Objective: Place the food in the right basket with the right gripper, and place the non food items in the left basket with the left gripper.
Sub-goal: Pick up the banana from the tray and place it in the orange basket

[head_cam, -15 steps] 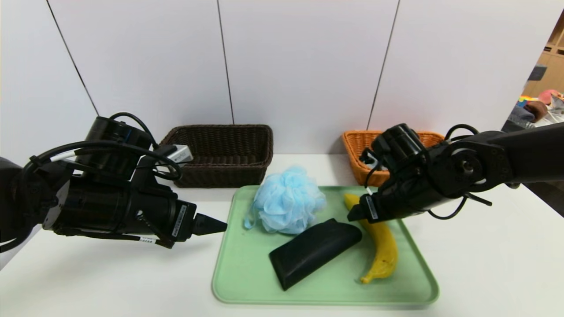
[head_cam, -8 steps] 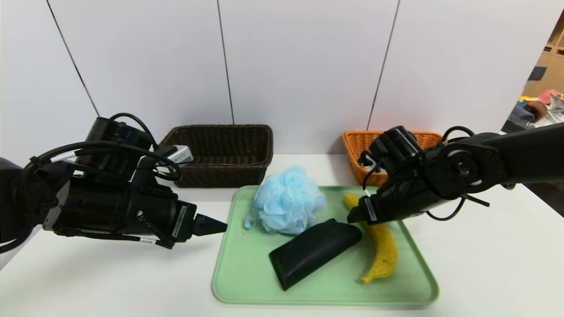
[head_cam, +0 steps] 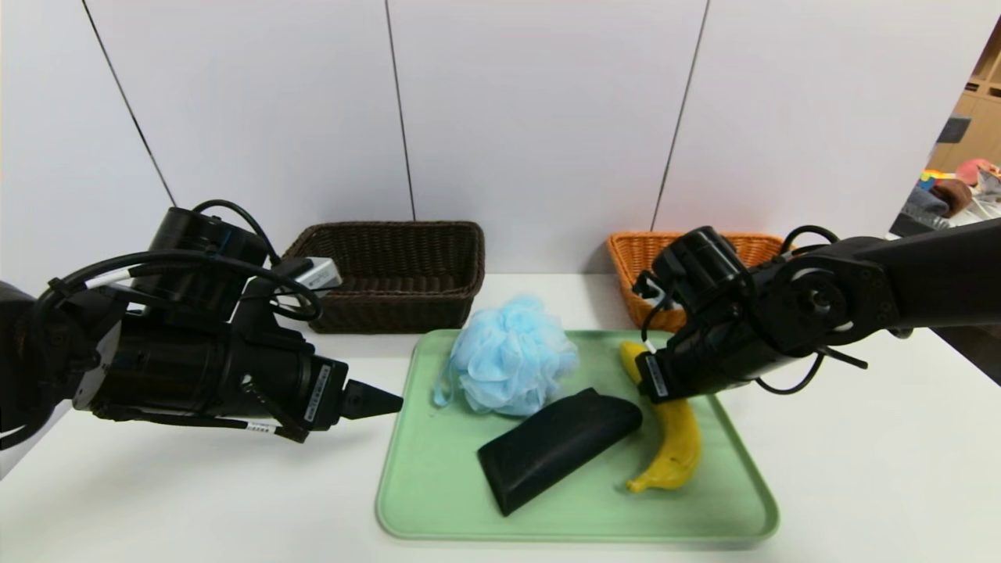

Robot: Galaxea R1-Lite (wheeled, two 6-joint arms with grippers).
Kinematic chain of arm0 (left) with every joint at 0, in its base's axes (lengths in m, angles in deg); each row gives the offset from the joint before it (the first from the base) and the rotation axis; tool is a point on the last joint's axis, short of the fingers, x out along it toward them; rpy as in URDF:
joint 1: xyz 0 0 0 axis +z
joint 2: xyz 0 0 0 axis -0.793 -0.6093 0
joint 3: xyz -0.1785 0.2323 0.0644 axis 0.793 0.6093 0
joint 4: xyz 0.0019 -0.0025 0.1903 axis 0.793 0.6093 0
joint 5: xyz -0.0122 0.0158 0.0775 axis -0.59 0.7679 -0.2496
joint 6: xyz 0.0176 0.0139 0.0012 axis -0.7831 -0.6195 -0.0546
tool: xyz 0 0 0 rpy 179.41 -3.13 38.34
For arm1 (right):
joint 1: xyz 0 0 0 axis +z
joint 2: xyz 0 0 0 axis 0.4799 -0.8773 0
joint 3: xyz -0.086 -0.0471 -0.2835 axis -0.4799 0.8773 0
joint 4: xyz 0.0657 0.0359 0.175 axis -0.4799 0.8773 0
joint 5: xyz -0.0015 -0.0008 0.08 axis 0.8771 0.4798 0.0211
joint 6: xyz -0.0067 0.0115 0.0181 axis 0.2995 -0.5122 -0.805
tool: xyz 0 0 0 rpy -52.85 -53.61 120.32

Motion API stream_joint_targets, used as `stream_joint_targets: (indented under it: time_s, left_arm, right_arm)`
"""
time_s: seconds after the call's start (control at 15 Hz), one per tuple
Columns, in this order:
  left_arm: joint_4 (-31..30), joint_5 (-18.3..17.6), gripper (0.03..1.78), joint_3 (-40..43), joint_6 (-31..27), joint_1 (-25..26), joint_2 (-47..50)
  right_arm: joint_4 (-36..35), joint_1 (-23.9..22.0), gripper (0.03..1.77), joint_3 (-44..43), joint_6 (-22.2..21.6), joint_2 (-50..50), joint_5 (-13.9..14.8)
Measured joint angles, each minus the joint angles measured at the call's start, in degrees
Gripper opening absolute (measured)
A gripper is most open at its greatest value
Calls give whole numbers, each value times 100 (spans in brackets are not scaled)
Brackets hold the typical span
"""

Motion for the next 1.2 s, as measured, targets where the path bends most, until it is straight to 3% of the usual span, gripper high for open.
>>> stream_joint_targets:
  time_s: [0.67,1.2]
  left_arm:
    - [-1,-2,169,-7,-2,2,48]
    - [-6,2,169,-24,-10,-18,88]
  right_arm:
    - [65,-50,47,-88,5,494,-95]
    - [293,-339,47,-1040,-45,1086,-263]
